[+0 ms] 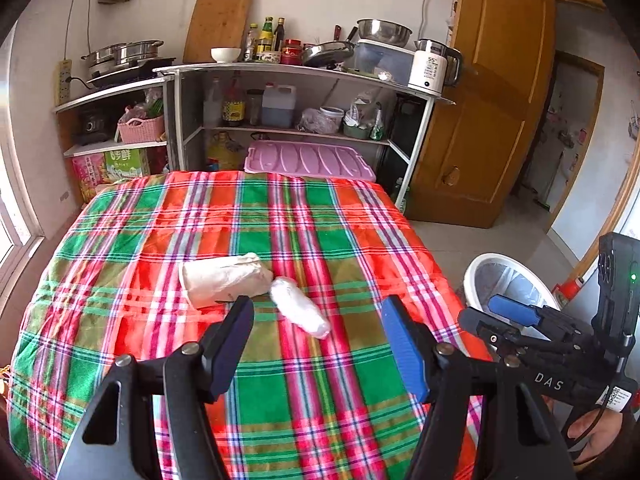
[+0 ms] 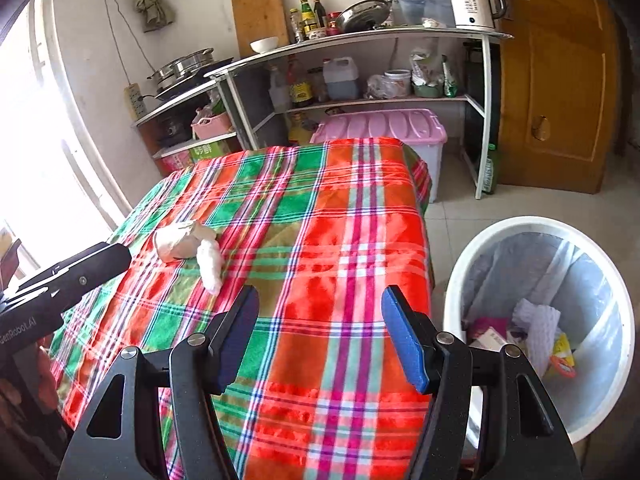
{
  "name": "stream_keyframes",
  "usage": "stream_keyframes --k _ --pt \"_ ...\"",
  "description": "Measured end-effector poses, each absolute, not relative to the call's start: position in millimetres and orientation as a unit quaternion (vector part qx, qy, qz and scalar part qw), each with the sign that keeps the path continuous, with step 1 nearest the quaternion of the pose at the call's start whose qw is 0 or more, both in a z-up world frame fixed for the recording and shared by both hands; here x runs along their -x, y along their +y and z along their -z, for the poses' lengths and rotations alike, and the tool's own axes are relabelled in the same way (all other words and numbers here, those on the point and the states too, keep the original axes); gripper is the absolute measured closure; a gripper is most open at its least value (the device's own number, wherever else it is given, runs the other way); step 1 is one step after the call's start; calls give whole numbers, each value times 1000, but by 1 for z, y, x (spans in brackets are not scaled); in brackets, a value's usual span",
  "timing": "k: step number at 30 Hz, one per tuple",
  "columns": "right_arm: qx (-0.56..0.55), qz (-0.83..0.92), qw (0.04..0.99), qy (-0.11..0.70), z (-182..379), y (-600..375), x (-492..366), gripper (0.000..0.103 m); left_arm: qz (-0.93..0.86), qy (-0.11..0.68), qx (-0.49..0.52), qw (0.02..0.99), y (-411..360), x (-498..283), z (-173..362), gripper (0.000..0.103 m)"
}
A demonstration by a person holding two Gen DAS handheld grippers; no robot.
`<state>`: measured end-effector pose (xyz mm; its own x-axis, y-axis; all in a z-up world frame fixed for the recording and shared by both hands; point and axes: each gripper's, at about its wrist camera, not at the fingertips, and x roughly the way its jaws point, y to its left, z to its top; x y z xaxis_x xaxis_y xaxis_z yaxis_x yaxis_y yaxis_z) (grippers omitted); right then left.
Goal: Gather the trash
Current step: 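Move both open tools back from the bin to the table, then grasp the clear plastic bag with the right tool and lift it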
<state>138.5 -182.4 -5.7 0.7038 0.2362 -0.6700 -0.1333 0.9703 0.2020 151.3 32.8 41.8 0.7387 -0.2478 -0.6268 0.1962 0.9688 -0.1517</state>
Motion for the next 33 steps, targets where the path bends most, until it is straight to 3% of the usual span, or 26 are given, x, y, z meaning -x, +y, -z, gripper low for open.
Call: stream_keyframes --k 15,33 --pt "-8 -167 896 412 32 -90 -188 39 71 365 47 927 113 -199 -20 33" --pt "34 -176 875 450 67 -47 -238 39 119 398 24 909 117 -246 7 27"
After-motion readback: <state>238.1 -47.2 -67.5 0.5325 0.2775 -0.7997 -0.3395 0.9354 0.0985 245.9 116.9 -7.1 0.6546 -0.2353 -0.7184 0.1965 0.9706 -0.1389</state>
